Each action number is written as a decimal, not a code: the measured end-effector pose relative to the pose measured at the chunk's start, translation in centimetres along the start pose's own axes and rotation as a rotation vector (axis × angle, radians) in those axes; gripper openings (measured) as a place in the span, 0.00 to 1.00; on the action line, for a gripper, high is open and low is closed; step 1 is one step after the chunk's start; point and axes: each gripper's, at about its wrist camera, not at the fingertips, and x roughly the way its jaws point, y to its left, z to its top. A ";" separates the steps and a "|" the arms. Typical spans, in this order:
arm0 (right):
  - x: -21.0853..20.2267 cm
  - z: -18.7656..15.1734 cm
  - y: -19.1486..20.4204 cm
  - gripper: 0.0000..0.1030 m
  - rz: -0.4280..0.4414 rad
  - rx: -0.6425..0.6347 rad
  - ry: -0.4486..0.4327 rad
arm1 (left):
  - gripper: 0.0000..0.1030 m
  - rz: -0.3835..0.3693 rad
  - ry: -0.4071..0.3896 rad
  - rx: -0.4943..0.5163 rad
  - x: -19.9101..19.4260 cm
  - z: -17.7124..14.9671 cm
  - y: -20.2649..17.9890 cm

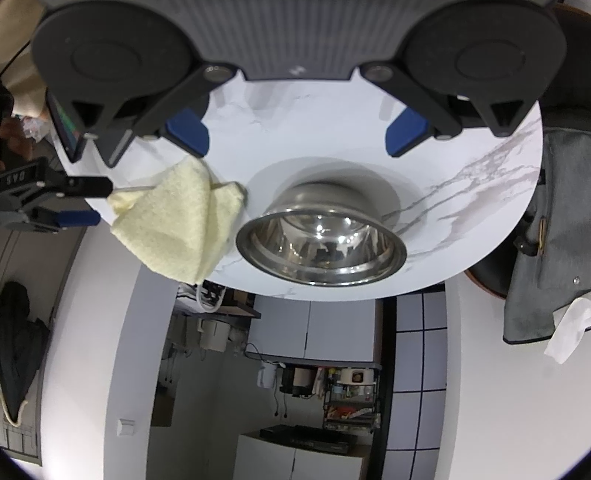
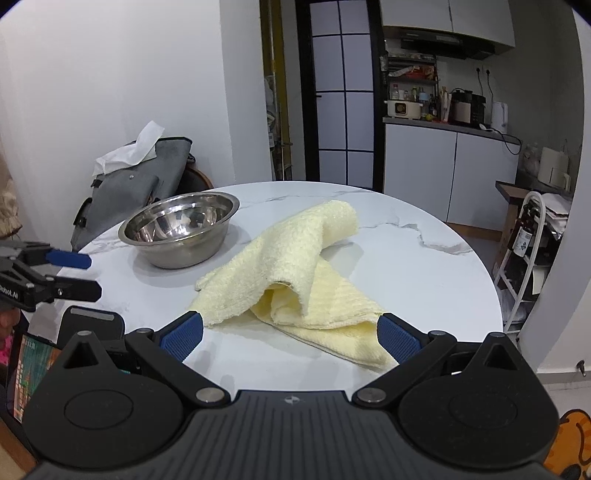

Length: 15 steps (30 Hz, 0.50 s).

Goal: Clean bowl
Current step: 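Move both tools toward the steel bowl and yellow towel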

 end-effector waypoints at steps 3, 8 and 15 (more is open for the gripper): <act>-0.1 0.1 -0.1 1.00 0.033 0.012 -0.018 | 1.00 0.007 -0.003 0.014 0.1 0.1 -0.3; -0.4 0.1 0.2 1.00 0.035 0.008 -0.052 | 1.00 0.025 0.004 0.027 0.3 0.0 -0.5; -0.6 0.3 -0.2 1.00 0.092 0.087 -0.082 | 1.00 0.066 0.006 0.030 0.5 -0.1 -0.2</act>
